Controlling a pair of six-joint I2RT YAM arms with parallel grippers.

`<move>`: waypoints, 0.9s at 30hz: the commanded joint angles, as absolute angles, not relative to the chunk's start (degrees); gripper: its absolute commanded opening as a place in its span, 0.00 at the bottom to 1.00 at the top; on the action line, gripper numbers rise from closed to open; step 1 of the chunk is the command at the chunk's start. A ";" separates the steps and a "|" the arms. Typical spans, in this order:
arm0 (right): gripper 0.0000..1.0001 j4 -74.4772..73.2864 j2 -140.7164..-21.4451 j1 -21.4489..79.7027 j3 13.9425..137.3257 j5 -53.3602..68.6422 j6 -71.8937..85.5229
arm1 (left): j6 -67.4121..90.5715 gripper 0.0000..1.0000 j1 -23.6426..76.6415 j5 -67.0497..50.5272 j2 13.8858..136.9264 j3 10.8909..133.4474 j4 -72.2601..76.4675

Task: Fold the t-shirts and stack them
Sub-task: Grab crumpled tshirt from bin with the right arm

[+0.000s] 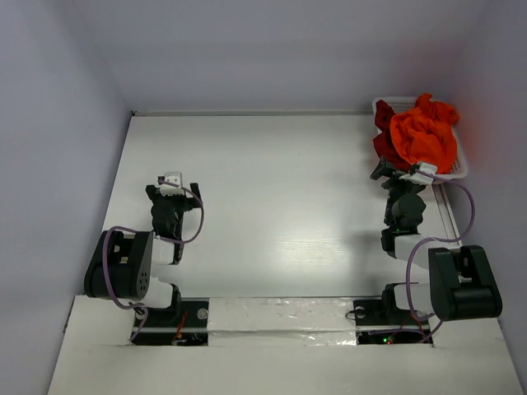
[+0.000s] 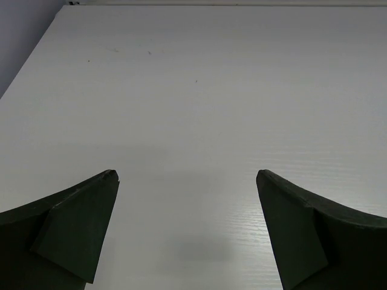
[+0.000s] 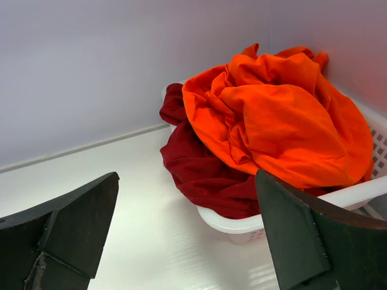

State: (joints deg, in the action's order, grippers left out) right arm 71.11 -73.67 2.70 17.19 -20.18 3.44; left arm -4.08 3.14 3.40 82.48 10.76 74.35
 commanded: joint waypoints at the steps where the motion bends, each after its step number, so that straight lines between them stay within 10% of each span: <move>1: 1.00 74.62 -73.83 2.55 18.90 -21.62 3.52 | -4.31 0.99 2.81 2.81 82.35 12.13 88.51; 22: 1.00 71.49 -72.34 2.55 19.51 -23.64 4.91 | -0.28 0.99 2.29 12.80 81.31 14.67 84.38; 27: 1.00 42.08 -64.61 3.52 35.53 -34.88 5.12 | 6.58 0.99 2.29 13.99 78.22 43.01 34.33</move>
